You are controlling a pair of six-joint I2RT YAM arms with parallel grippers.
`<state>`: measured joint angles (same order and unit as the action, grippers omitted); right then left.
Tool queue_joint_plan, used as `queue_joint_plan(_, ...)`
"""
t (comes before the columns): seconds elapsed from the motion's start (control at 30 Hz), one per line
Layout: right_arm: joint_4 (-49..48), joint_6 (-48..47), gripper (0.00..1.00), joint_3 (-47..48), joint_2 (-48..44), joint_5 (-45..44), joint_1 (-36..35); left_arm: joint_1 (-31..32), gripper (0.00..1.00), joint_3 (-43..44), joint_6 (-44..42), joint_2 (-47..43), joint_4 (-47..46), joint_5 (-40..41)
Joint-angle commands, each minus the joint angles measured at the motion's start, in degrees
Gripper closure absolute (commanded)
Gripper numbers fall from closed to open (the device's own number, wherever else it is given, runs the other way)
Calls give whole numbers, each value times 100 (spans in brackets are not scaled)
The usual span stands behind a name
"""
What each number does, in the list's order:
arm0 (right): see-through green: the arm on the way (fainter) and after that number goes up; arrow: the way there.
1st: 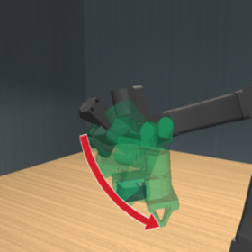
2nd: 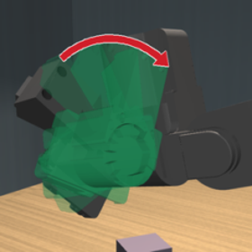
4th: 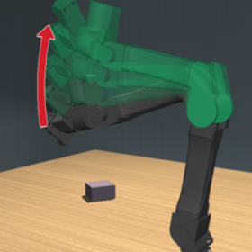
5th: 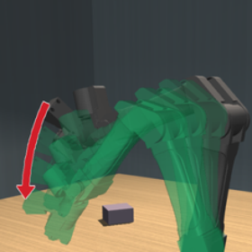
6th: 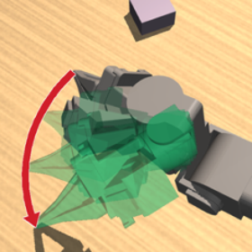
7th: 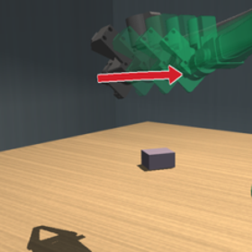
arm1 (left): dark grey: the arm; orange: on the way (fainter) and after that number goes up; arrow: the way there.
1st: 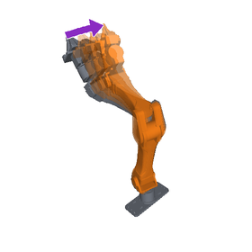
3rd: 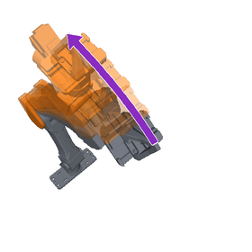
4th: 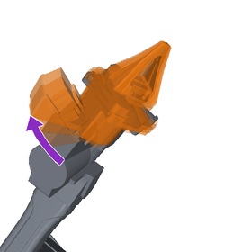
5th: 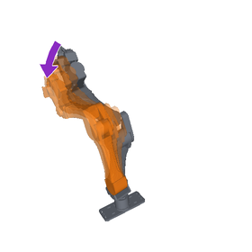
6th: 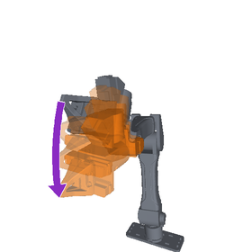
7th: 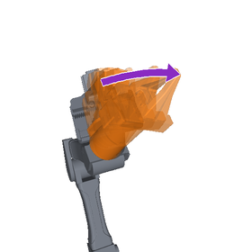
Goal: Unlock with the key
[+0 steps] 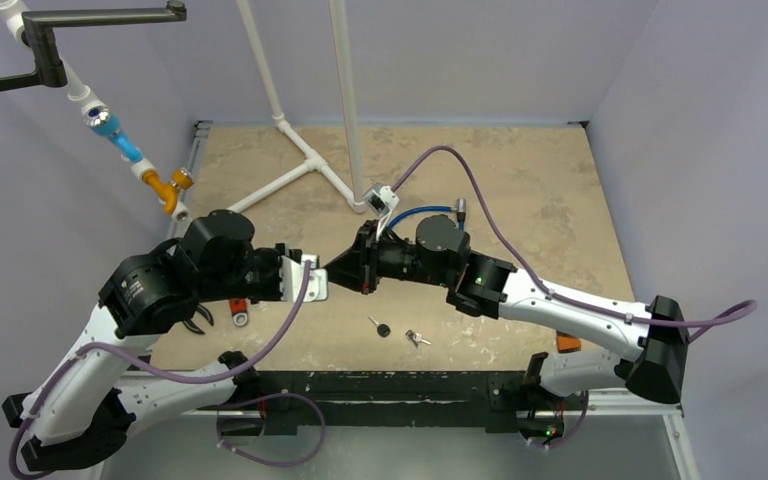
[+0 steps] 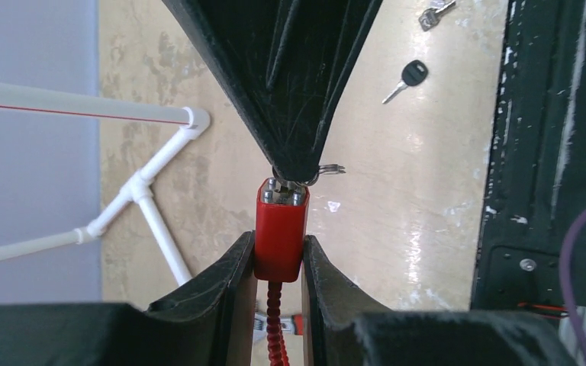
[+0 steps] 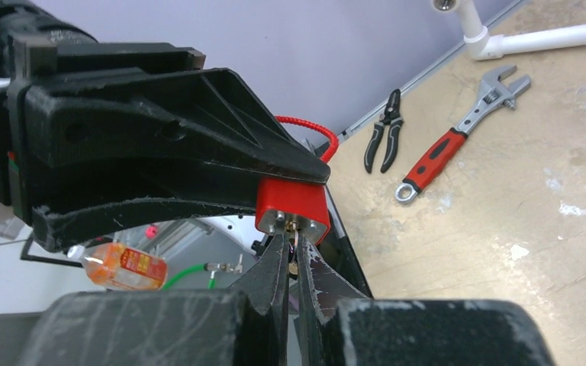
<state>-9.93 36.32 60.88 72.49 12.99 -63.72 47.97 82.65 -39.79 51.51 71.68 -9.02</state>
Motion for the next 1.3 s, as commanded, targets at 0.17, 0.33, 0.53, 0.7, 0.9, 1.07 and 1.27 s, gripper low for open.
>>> queue_joint_plan(0.17, -390, 963, 100, -20, 206, 765, 402, 404, 100, -756, -1357, -578, -2242, 831)
queue_joint_plan(0.33, -496, 1241, 100, 124, 386, 1155, 523, 761, 100, -1279, -2085, -845, -3004, 1448)
queue_joint_plan(0.53, -650, 1497, 100, 120, 507, 1389, 605, 931, 100, -1436, -2386, -902, -3290, 1774)
queue_joint_plan(0.7, -724, 1827, 100, 75, 487, 1546, 760, 942, 100, -1535, -2488, -995, -3412, 1791)
queue_joint_plan(0.9, -594, 1877, 64, 165, 422, 1859, 936, 943, 100, -1398, -2305, -1033, -3189, 1673)
queue_joint_plan(1.07, -172, 1238, 29, 219, -18, 2007, 1085, 934, 100, -912, -1648, -937, -2478, 1421)
queue_joint_plan(1.27, 534, -66, 9, 489, -679, 2147, 1186, 891, 100, -473, -819, -751, -1357, 804)
